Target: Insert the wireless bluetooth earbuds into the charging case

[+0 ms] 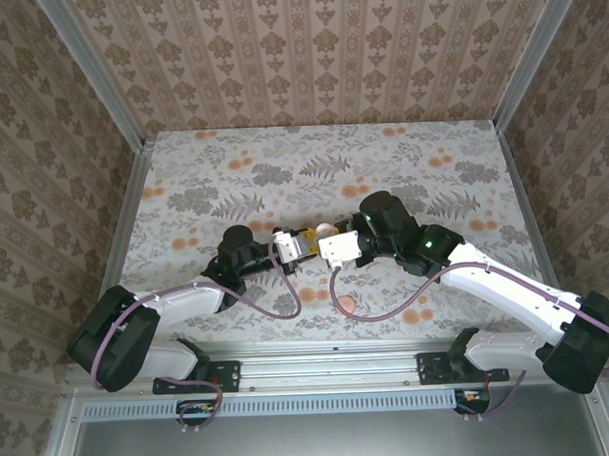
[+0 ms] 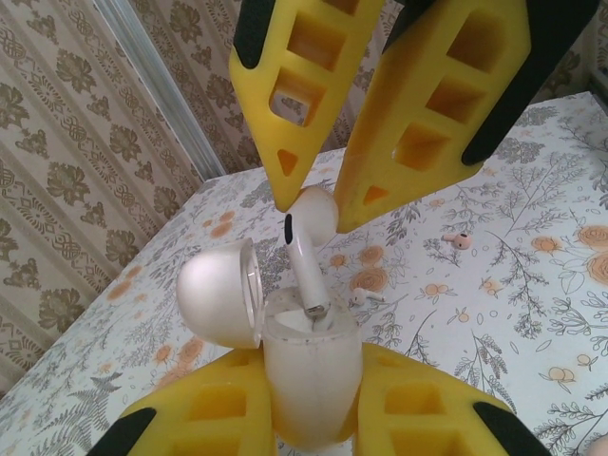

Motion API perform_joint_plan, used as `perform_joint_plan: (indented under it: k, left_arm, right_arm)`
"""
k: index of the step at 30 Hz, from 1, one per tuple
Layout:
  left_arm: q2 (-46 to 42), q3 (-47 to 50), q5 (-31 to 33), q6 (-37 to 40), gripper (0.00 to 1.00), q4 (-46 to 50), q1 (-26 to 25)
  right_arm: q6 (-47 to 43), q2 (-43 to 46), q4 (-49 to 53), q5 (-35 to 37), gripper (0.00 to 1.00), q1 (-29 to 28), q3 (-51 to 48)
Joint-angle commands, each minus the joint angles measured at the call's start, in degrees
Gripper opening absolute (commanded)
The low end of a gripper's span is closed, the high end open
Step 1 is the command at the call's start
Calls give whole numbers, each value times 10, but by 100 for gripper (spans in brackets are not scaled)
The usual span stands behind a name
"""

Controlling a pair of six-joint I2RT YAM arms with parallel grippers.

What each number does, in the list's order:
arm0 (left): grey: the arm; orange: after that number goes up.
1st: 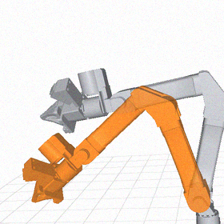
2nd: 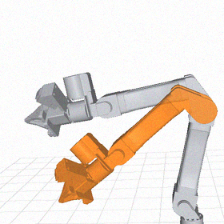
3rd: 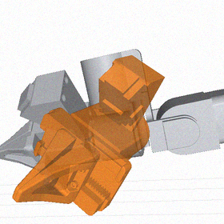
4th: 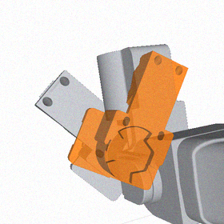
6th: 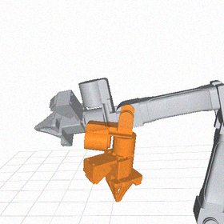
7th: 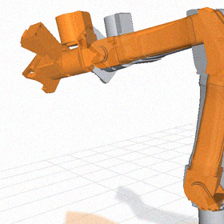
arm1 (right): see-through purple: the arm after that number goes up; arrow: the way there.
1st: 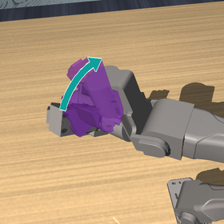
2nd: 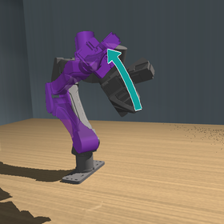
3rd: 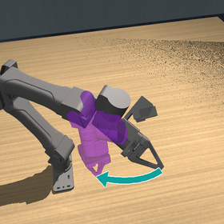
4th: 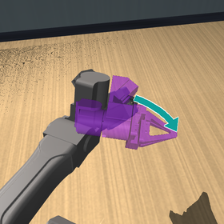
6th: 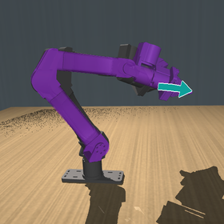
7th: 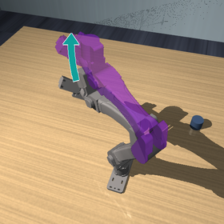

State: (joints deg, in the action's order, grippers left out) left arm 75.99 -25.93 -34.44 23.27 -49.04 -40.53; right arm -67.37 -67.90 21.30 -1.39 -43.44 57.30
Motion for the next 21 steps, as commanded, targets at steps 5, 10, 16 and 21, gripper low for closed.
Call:
perform_joint_plan:
  k: [5,10,16,21]
  left_arm:
    - [-15,-2,-5,10,0,-23,-4]
    - [-16,-2,-6,8,0,-26,-4]
    - [-20,-1,-6,7,0,-26,-4]
    - [-21,-2,-5,5,0,-29,-4]
  right_arm:
    - [-24,2,34,16,17,-9,1]
    - [-21,-6,25,24,17,-15,0]
    - [-20,-14,18,29,16,-19,4]
    - [-29,-16,19,33,17,-26,0]
